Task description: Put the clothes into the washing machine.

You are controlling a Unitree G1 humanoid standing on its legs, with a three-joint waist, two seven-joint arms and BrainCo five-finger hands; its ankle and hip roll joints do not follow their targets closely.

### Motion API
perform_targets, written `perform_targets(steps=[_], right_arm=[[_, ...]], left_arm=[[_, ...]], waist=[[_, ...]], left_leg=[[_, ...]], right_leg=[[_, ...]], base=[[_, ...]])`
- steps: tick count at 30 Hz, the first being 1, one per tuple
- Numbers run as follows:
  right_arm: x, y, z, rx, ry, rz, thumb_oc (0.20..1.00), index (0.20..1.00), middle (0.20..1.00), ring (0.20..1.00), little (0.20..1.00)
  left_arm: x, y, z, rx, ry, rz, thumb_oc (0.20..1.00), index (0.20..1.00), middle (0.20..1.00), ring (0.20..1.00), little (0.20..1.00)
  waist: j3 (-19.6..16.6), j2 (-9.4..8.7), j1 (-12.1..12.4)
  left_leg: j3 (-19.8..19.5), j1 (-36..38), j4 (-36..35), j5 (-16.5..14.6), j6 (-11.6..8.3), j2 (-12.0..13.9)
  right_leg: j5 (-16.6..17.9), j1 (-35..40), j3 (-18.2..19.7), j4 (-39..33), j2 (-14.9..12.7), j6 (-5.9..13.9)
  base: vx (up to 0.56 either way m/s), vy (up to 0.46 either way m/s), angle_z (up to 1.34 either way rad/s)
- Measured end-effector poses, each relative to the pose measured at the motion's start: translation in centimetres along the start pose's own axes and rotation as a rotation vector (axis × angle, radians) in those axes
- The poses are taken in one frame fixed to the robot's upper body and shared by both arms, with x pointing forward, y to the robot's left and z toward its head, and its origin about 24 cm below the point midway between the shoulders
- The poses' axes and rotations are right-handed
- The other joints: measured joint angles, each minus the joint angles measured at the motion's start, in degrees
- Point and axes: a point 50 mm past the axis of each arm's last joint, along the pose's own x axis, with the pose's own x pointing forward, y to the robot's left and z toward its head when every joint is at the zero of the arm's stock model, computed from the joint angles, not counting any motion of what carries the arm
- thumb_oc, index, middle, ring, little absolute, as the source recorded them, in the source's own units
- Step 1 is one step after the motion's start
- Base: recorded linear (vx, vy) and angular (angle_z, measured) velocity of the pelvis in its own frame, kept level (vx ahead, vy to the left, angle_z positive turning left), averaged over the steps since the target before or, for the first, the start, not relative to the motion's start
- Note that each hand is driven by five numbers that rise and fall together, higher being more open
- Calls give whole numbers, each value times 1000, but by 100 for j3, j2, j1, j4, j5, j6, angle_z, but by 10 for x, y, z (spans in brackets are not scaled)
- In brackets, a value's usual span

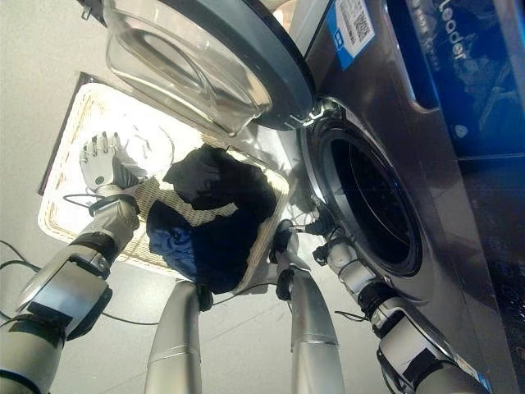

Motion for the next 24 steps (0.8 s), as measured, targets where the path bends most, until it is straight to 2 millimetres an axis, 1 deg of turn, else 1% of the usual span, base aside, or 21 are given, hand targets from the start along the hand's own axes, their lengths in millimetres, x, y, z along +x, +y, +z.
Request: perform_targets(steps=[4, 10, 11, 12, 14, 17, 20, 24], right_arm=[[1, -2, 3, 10, -10, -5, 1000, 1000, 1000, 1000, 1000], [4, -8, 10, 27, -32, -41, 1000, 1000, 1000, 1000, 1000], [5, -9, 11, 33, -35, -48, 1000, 1000, 1000, 1000, 1000], [6, -10, 13, 36, -41, -55, 1000, 1000, 1000, 1000, 1000], [8, -13, 19, 52, -60, -72, 1000, 1000, 1000, 1000, 1000], [10, -17, 27, 68, -94, -79, 1000, 1000, 1000, 1000, 1000], [11, -19, 31, 68, -111, -85, 1000, 1000, 1000, 1000, 1000], [11, -20, 34, 82, -120, -96, 1000, 1000, 1000, 1000, 1000]], left_arm=[[6, 5, 0, 59, -17, -27, 1000, 1000, 1000, 1000, 1000], [15, 14, 6, 76, 5, -68, 1000, 1000, 1000, 1000, 1000], [16, 15, 8, 80, 8, -72, 231, 231, 231, 231, 231], [17, 16, 9, 85, 11, -78, 200, 200, 200, 200, 200], [20, 19, 11, 95, 18, -84, 200, 200, 200, 200, 200], [29, 33, 12, 100, 26, -63, 200, 200, 200, 200, 200], [37, 45, 7, 106, 40, -56, 200, 200, 200, 200, 200], [40, 50, -2, 123, 66, -62, 200, 200, 200, 200, 200]], waist=[[-4, -4, -9], [-5, -5, -17], [-6, -7, -17], [-6, -7, -17], [-11, -11, -19], [-11, -11, -32], [-11, -11, -89], [-11, -11, -150]], left_leg=[[-2, -89, -15, 0, 0, -2], [-5, -205, -55, 42, 10, -5], [-5, -213, -54, 45, 11, -5], [-6, -223, -59, 51, 11, -5], [-3, -230, -131, 107, 13, -6], [1, -235, -239, 177, 12, -5], [8, -234, -277, 220, 8, -4], [10, -198, -307, 256, 6, -10]], right_leg=[[5, -88, 0, -15, 3, -2], [78, -175, 0, -108, 23, 11], [81, -182, 0, -111, 24, 13], [86, -190, 0, -115, 25, 14], [132, -192, 0, -204, 45, 45], [195, -195, -4, -306, 69, 50], [247, -192, -7, -370, 85, 35], [297, -164, -10, -389, 85, -7]], base=[[-13, 18, 0], [-6, 3, 0], [0, 0, 0], [-31, 6, 0], [-19, 3, 0], [-21, 0, 0], [0, 0, 0], [0, 0, 0]])
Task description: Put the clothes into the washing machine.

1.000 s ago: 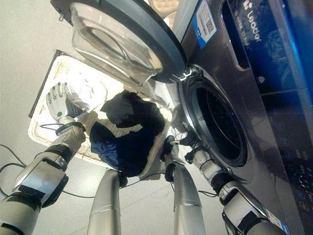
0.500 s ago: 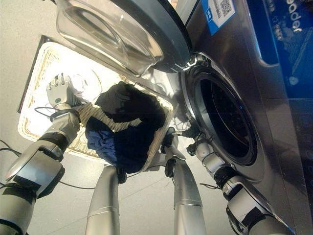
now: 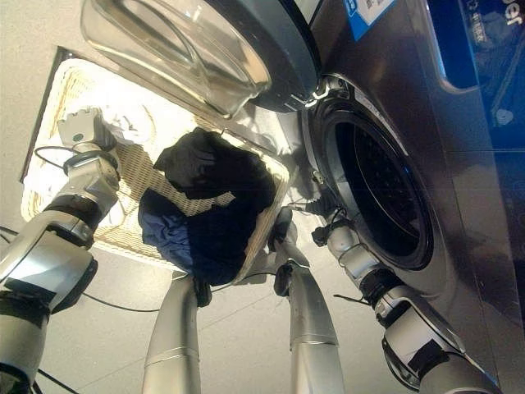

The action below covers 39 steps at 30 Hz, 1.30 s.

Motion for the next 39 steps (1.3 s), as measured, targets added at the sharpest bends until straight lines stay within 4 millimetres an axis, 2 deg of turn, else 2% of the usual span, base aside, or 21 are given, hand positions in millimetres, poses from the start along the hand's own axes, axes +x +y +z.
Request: perform_targets(steps=[5, 12, 19, 22, 24, 25, 27, 30, 33, 37, 39], right_arm=[[-1, -3, 0, 5, -2, -7, 1000, 1000, 1000, 1000, 1000], [-4, -3, -4, 12, 11, -13, 1000, 1000, 1000, 1000, 1000], [-10, -2, -13, 16, 37, -12, 1000, 1000, 1000, 1000, 1000], [-13, 0, -14, 32, 33, -8, 1000, 1000, 1000, 1000, 1000], [-15, 2, -14, 39, 31, -1, 1000, 1000, 1000, 1000, 1000], [-17, 5, -15, 44, 34, 4, 1000, 1000, 1000, 1000, 1000], [-22, 12, -17, 54, 39, 23, 1000, 1000, 1000, 1000, 1000], [-24, 13, -20, 53, 46, 26, 1000, 1000, 1000, 1000, 1000], [-27, 11, -23, 59, 54, 15, 1000, 1000, 1000, 1000, 1000], [-27, 14, -19, 36, 28, 33, 1000, 1000, 1000, 1000, 1000], [-28, 13, -21, 22, 29, 32, 1000, 1000, 1000, 1000, 1000]], left_arm=[[-3, -8, -3, 14, 9, -42, 200, 200, 200, 200, 200], [-24, -45, -9, 38, -14, -138, 200, 200, 200, 200, 200], [-33, -55, -10, -63, -46, -95, 200, 200, 200, 200, 200], [-34, -54, -8, -217, -40, -64, 200, 200, 200, 200, 200], [-37, -57, -9, -261, -40, -64, 200, 200, 200, 200, 200], [-40, -60, -11, -371, -15, -75, 200, 200, 200, 200, 200], [-52, -75, -20, -467, 7, -119, 200, 200, 200, 200, 200], [-58, -81, -24, -554, 21, -141, 200, 200, 200, 200, 200], [-65, -82, -19, -701, 1, -150, 200, 200, 200, 200, 200], [-78, -90, -12, -849, -39, -214, 200, 200, 200, 200, 200], [-84, -91, -2, -980, -61, -262, 200, 200, 200, 200, 200]], waist=[[0, 0, -22], [0, 1, 10], [0, 1, 124], [1, 2, 179], [-2, 7, 188], [2, 9, 188], [1, 11, 195], [0, 12, 216], [-4, 27, 353], [-1, 31, 369], [5, 43, 429]], left_leg=[[10, 168, -26, 1, 1, -12], [119, 577, -204, 65, 31, -57], [133, 1068, -318, 81, 23, -78], [123, 1244, -336, 86, 27, -85], [125, 1363, -356, 89, 31, -106], [128, 1474, -380, 89, 32, -114], [136, 1788, -432, 81, 26, -111], [139, 2037, -519, 80, 24, -129], [187, 2312, -603, 85, 29, -136], [227, 2578, -685, 86, 27, -137], [252, 2674, -710, 86, 27, -134]], right_leg=[[0, 159, 0, -4, -14, 0], [5, 503, 0, -63, -60, 9], [-7, 953, 0, -101, -69, 25], [-18, 1132, -2, -99, -76, 38], [-25, 1250, -1, -109, -88, 51], [-33, 1350, -5, -111, -101, 62], [-43, 1657, -5, -158, -101, 76], [-75, 1899, -4, -219, -95, 126], [-74, 2126, 9, -257, -93, 132], [-73, 2358, 13, -310, -89, 135], [-74, 2432, 28, -308, -85, 134]], base=[[0, 0, 0], [-2, 5, 1], [0, 0, 0], [-14, 0, 5], [-12, -1, 2], [0, 0, 0], [0, 0, 0], [-3, 3, 1], [2, 4, -1], [31, -19, -3], [38, -42, -4]])
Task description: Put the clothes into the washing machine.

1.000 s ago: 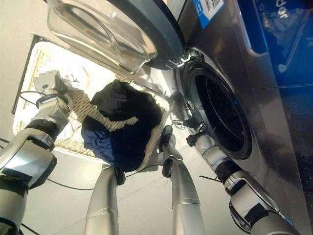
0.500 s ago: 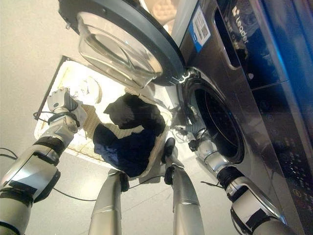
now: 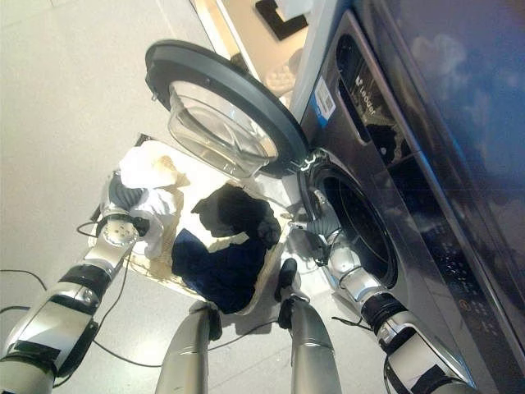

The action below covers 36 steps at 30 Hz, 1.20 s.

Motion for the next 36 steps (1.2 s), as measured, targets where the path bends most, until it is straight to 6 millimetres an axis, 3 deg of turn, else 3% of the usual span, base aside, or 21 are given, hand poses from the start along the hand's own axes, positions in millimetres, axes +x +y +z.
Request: perform_targets(steps=[4, 10, 14, 22, 29, 36], right_arm=[[-4, 0, -7, -7, 19, 34, 1000, 1000, 1000, 1000, 1000], [-1, 6, 3, -6, -20, 161, 1000, 1000, 1000, 1000, 1000], [8, 2, 10, -26, -4, 230, 1000, 1000, 1000, 1000, 1000], [33, 1, 40, -40, -26, 302, 1000, 1000, 1000, 1000, 1000], [32, 21, 40, -18, 5, 425, 1000, 1000, 1000, 1000, 1000], [30, 39, 36, 45, 78, 519, 1000, 1000, 1000, 1000, 1000]], left_arm=[[-14, -20, 3, -313, 17, -106, 200, 200, 200, 200, 200], [-35, -50, 5, -579, 34, -280, 200, 200, 200, 200, 200], [-40, -59, 11, -719, 25, -414, 200, 200, 200, 200, 200], [-47, -80, 35, -850, 9, -702, 200, 200, 200, 200, 200], [-56, -92, 58, -950, -16, -882, 200, 200, 200, 200, 200], [-65, -108, 61, -987, 54, -973, 200, 200, 200, 200, 200]], waist=[[12, 62, 71], [13, 217, 209], [10, 334, 385], [27, 435, 526], [26, 446, 665], [12, 485, 645]], left_leg=[[-24, 193, -36, 4, -5, 16], [-143, 234, -99, 55, 2, -50], [-218, 216, -191, 105, -16, -92], [-342, 62, -324, 247, 4, -206], [-417, 86, -311, 258, 24, -288], [-433, 135, -320, 289, 53, -360]], right_leg=[[-19, 194, -15, 2, -17, 8], [-96, 254, -103, 65, -89, 54], [-116, 233, -176, 61, -135, 53], [-164, 86, -334, 162, -236, 14], [-201, 119, -361, 245, -308, 39], [-218, 148, -328, 269, -381, 95]], base=[[29, -84, 3], [26, -69, 11], [7, -100, 8], [-9, -56, 11], [-10, -26, 7], [-9, -1, 3]])
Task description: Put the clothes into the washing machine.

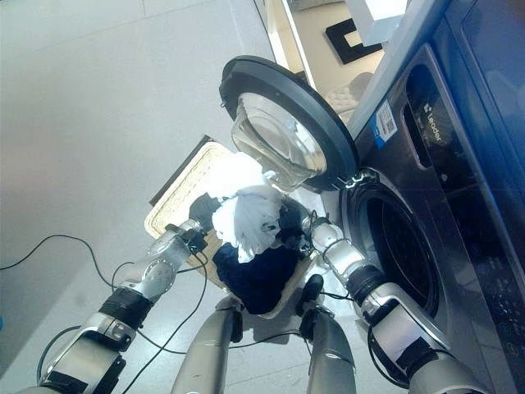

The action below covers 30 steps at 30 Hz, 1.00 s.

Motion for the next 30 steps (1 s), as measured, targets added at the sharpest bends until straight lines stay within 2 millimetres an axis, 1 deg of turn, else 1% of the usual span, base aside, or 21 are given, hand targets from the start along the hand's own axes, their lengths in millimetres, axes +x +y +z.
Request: perform_targets(steps=[4, 7, 9, 11, 16, 25, 30], right_arm=[[3, 9, -3, 49, 22, 77, 1000, 1000, 1000, 1000, 1000], [4, 19, -6, 64, 40, 156, 1000, 1000, 1000, 1000, 1000], [4, 20, -7, 72, 45, 168, 1000, 1000, 1000, 1000, 1000], [4, 20, -8, 92, 49, 172, 1000, 1000, 1000, 1000, 1000], [7, 21, -2, 139, 16, 180, 1000, 1000, 1000, 1000, 1000], [7, 22, 1, 166, -12, 182, 1000, 1000, 1000, 1000, 1000], [6, 25, 6, 338, -77, 278, 1000, 1000, 1000, 1000, 1000]], left_arm=[[2, -4, -2, -8, 1, -21, 200, 200, 200, 200, 200], [6, -12, -7, -39, 7, -64, 200, 200, 200, 200, 200], [8, -16, -10, -43, 21, -86, 200, 200, 200, 200, 200], [10, -19, -10, -47, 25, -96, 200, 200, 200, 200, 200], [17, -24, -2, -41, 10, -120, 200, 200, 200, 200, 200], [19, -27, -4, -44, 19, -135, 200, 200, 200, 200, 200], [20, -30, -1, -79, 17, -175, 200, 200, 200, 200, 200]], waist=[[0, 2, -1], [2, 12, 0], [2, 13, -1], [2, 15, 1], [2, 14, 5], [0, 17, -16], [0, 19, -14]], left_leg=[[7, -4, -26, 11, 2, -17], [7, -6, -97, 45, 24, -32], [7, -4, -98, 55, 24, -41], [6, -4, -114, 54, 25, -50], [7, 17, -108, 56, 27, -54], [30, 88, -158, 65, 16, -63], [82, 81, -197, 76, 29, -63]], right_leg=[[11, -40, 39, -1, -1, 2], [22, -61, 45, 8, 6, -9], [30, -61, 44, 9, 8, -17], [28, -64, 40, 4, 5, -13], [32, -51, 48, 14, 5, -14], [23, -37, 100, -13, 2, 18], [26, -70, 124, -9, 10, 20]], base=[[-2, 14, -3], [0, 0, 0], [0, 0, 0], [0, 0, 0], [0, 0, 0], [0, 1, 0], [3, 3, -2]])
